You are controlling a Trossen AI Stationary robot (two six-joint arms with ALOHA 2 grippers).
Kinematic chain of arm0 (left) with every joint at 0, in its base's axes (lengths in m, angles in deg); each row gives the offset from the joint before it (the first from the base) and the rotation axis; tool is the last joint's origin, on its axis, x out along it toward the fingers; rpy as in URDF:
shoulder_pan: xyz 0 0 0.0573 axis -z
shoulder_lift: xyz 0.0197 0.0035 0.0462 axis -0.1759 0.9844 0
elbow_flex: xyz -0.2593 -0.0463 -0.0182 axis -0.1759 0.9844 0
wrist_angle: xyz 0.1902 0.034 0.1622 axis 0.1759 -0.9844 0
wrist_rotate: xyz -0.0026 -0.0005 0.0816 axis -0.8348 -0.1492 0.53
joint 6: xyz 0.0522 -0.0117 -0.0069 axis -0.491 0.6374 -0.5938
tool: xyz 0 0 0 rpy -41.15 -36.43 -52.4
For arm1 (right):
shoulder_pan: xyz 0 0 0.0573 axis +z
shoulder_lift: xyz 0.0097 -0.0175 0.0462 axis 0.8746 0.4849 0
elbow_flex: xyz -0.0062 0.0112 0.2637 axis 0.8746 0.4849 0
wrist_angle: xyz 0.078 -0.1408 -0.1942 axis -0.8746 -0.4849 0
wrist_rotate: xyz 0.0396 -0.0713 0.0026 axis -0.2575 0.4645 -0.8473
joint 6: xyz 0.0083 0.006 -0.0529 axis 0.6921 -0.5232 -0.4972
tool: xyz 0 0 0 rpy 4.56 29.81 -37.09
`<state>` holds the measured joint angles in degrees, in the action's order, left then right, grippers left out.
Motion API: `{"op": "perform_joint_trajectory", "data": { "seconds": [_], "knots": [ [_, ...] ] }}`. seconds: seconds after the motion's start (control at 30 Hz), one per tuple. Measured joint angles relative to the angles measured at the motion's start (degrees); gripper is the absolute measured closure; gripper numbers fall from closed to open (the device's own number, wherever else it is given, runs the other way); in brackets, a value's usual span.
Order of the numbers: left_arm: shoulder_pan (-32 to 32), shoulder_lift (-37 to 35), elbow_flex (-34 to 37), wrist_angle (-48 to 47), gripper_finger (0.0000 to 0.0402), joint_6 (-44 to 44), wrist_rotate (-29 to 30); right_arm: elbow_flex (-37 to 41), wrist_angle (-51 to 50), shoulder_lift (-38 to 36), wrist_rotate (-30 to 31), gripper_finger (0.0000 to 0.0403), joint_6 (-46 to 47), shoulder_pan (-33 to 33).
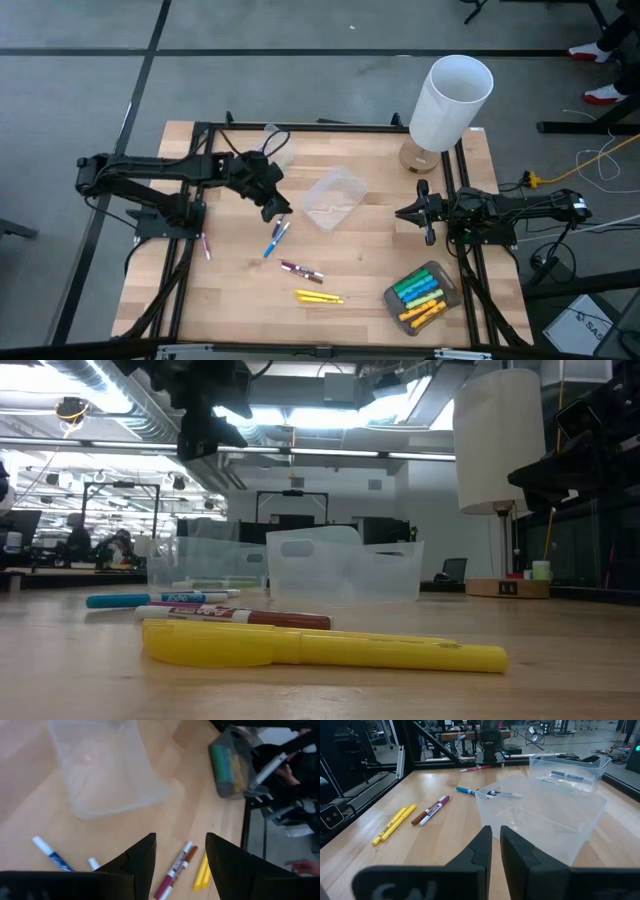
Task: Pick & Place Markers
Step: Put the blue marker into the transparent bin
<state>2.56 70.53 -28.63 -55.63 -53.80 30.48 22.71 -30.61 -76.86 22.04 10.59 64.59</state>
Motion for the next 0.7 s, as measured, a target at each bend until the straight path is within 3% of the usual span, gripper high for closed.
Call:
{"op": "perform_joint_trajectory", "data": {
  "seconds": [0.7],
  "knots": [
    [14.1, 0.0, 0.0, -0.8, 0.0237, 13.9, 2.1, 0.0, 0.0, 0.0, 0.0, 0.0363, 0.0, 0.0]
  ]
}}
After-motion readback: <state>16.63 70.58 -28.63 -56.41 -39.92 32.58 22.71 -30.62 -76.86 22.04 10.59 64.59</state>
